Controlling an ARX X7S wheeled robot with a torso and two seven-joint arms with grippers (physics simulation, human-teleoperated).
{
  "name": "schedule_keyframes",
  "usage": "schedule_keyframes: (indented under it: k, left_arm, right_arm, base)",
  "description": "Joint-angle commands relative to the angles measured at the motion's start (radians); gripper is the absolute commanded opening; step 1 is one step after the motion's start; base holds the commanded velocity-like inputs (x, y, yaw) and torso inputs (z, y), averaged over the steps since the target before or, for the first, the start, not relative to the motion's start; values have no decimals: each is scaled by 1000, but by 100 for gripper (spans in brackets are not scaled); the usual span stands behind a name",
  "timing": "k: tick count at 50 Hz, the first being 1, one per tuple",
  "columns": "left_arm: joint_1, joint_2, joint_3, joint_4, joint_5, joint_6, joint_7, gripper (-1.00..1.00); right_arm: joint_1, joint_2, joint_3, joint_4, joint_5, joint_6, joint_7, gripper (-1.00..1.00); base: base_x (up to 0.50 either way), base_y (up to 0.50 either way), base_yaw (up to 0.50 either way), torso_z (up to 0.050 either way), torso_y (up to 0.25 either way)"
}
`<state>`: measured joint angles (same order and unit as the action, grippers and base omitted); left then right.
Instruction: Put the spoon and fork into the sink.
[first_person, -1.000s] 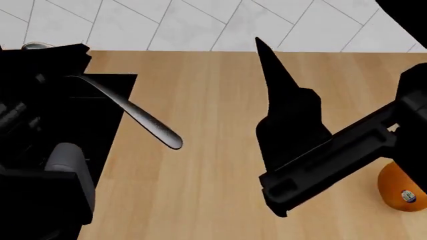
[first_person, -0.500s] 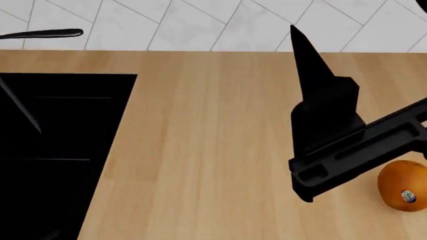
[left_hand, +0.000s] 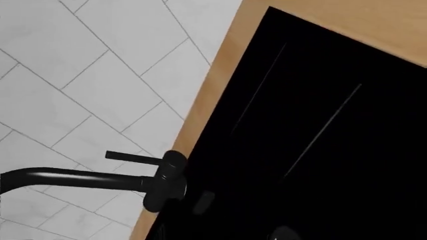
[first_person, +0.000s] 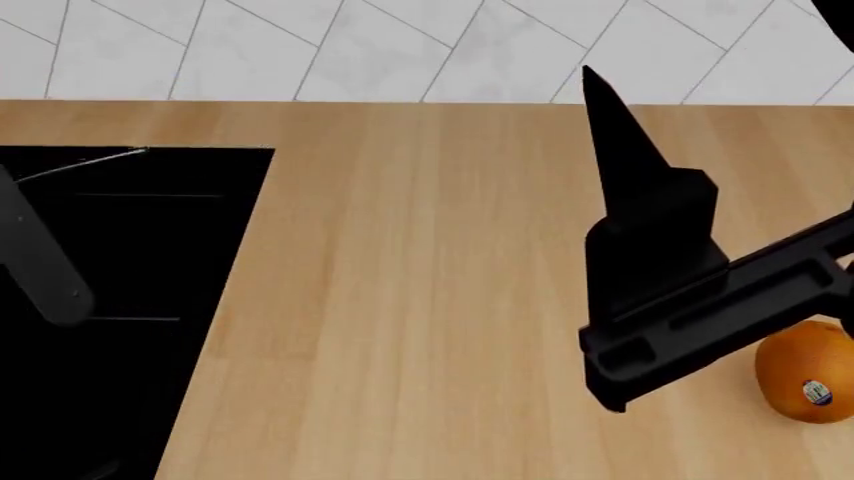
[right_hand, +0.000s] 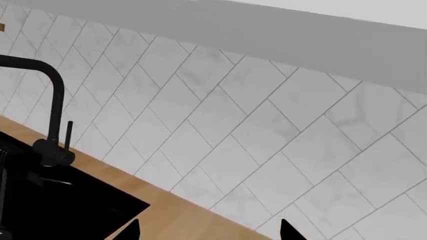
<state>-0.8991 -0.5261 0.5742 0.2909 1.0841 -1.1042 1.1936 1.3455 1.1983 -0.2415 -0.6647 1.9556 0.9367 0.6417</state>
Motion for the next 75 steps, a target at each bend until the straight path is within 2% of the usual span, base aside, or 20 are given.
schedule_keyframes:
  k: [1,15,26,38,39,46,60,71,75]
  left_arm:
    - [14,25,-2,-132,-24,8,2,-100]
    - [30,42,-18,-286,-71,20,-51,-100]
    - [71,13,-25,-394,-74,-4,-73,-100]
    - [109,-1,-50,-511,-83,-12,-148,-100]
    - [111,8,-56,-560,-89,-7,-185,-100]
    - [115,31,-54,-666,-113,34,-248,-100]
    - [134,70,-41,-836,-126,50,-324,-100]
    - [192,96,-44,-898,-169,75,-323,-100]
    - [214,95,-30,-897,-173,75,-286,-100]
  right_arm:
    - [-42,1,45,-7,-22,-19,-33,100]
    - [-114,31,89,-18,-30,-51,-58,100]
    - [-130,36,96,-22,-27,-56,-54,100]
    - [-126,22,81,-25,-26,-49,-40,100]
    - [-126,22,81,-26,-25,-48,-40,100]
    - [-126,35,88,-33,-8,-51,-31,100]
    - [-198,66,135,-48,-10,-78,-46,100]
    - [-245,77,162,-54,-23,-89,-56,100]
    - [-267,86,179,-56,-22,-98,-56,100]
  base:
    - [0,0,0,0,0]
    - [0,0,0,0,0]
    - [0,0,0,0,0]
    - [0,0,0,0,0]
    - [0,0,0,0,0]
    - [0,0,0,0,0]
    - [3,1,0,-2,0]
    - [33,13,-7,-18,0]
    - [31,14,-9,-22,0]
